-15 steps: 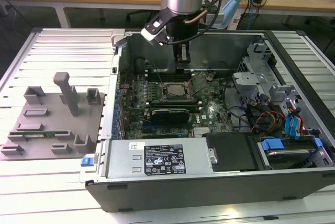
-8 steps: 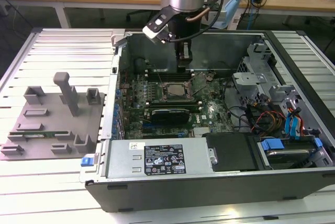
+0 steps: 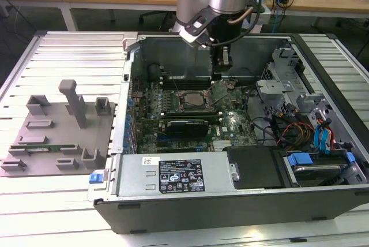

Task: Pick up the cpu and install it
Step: 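Close the cpu cover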

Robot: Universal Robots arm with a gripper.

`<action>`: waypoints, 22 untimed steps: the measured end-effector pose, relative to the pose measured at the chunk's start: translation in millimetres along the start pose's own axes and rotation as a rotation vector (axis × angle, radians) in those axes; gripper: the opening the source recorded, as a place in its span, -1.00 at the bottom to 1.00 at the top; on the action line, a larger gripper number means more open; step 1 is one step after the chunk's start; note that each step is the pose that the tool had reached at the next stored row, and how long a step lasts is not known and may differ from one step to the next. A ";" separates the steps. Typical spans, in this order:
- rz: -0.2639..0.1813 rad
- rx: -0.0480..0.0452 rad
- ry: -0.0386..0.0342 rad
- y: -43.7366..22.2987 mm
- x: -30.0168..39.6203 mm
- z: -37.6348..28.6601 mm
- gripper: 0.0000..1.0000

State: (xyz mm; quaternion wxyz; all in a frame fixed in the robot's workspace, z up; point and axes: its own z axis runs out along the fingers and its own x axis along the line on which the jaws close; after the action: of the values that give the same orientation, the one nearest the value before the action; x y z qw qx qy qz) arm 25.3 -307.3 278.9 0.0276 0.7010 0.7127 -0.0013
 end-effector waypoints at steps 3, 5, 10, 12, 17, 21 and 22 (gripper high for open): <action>0.000 0.0001 -0.0002 16.9 -0.3 0.6 -0.79; 0.000 0.0001 -0.0002 26.1 -0.5 1.1 -0.79; 0.000 0.0001 0.0000 41.0 -0.6 1.8 -0.79; 0.000 0.0001 -0.0002 41.0 -0.6 1.8 -0.79; 0.000 0.0001 -0.0004 40.7 -0.3 10.0 -0.79; 0.000 0.0001 -0.0009 40.3 0.1 21.3 -0.79; 0.000 0.0001 -0.0009 40.2 0.2 23.2 -0.79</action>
State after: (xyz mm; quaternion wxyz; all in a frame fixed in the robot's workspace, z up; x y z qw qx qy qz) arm 66.3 -307.3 257.2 0.0279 0.7010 0.7126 -0.0017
